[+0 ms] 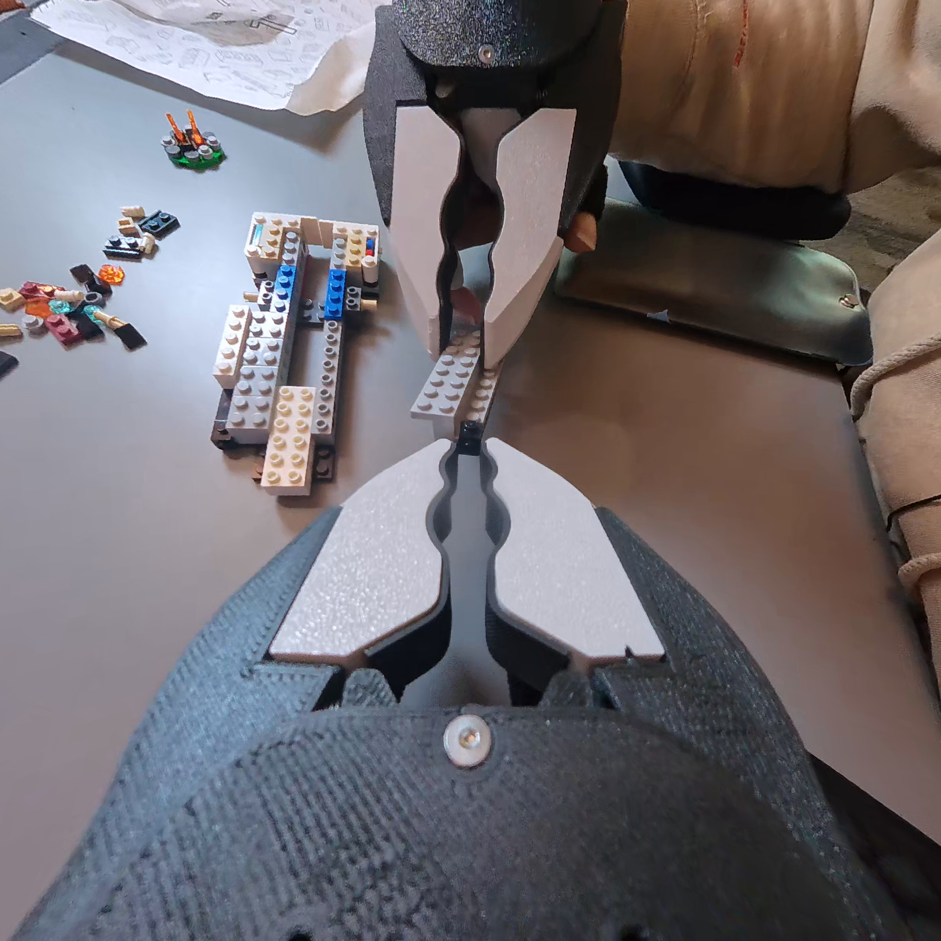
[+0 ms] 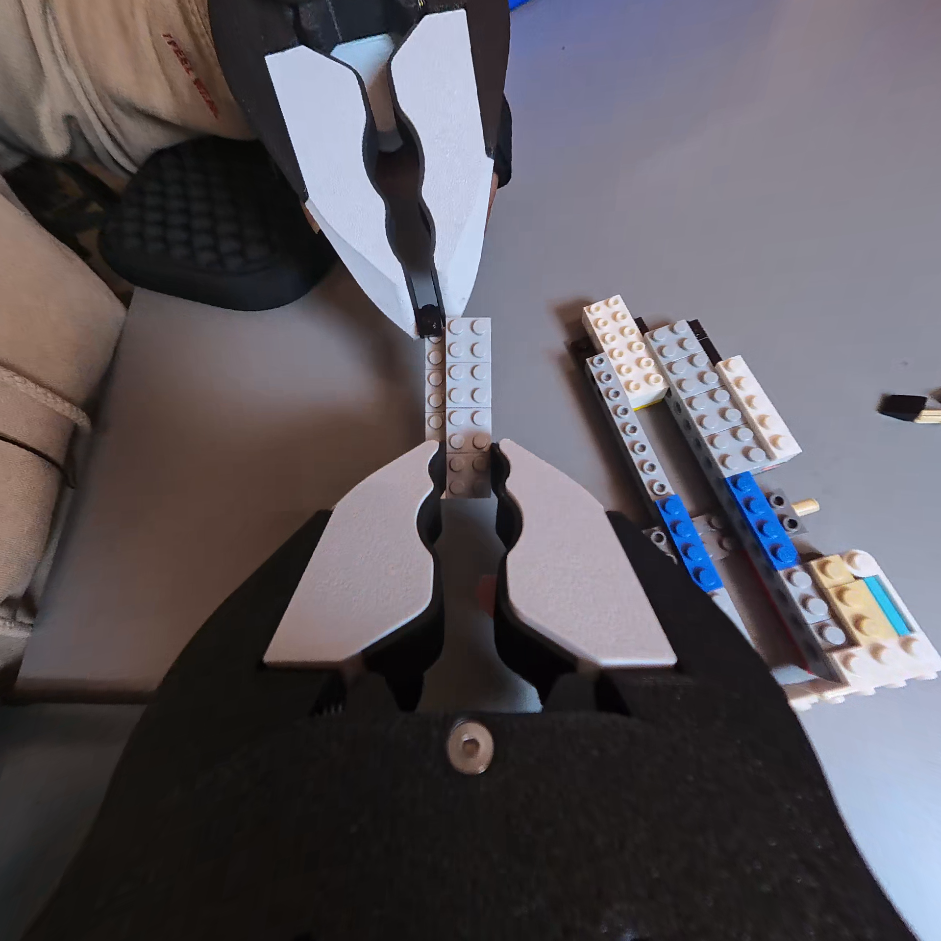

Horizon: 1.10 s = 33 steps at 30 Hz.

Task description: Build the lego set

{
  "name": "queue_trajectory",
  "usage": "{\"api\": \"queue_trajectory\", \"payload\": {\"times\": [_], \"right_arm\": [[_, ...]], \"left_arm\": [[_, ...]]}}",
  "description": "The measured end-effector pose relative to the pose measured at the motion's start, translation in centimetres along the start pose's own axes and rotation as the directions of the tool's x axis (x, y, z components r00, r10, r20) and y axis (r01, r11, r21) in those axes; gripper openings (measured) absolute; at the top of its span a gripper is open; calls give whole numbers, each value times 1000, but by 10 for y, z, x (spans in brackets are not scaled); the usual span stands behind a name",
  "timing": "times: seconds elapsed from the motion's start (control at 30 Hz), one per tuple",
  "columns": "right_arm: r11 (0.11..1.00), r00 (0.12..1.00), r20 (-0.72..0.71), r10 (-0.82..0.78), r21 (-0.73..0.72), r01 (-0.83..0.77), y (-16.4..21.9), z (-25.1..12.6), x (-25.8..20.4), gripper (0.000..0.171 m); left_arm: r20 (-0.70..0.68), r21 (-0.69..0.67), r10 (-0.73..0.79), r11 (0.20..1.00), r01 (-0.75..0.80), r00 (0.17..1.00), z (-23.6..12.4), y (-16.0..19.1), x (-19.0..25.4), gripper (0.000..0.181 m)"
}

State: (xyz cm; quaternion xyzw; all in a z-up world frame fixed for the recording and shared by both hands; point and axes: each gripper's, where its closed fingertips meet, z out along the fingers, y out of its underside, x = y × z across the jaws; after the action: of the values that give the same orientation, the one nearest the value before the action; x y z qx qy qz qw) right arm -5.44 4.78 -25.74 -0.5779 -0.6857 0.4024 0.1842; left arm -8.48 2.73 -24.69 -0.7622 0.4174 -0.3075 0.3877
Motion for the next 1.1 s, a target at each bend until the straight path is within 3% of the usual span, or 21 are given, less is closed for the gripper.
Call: {"api": "queue_trajectory", "payload": {"times": [0.57,0.83,1.1], "right_arm": [[991,987,105,120,50,-125,0,3,-3,16],[990,986,118,120,63,-128,-3,8,-7,16],[982,979,148,144,105,-160,-9,8,-10,16]], "left_arm": [[-20,18,-75,997,75,997,-4,-6,0,8],[-75,-45,-168,985,165,983,-8,-2,3,8],[-64,-185,-169,970,155,984,-16,-6,3,8]]}}
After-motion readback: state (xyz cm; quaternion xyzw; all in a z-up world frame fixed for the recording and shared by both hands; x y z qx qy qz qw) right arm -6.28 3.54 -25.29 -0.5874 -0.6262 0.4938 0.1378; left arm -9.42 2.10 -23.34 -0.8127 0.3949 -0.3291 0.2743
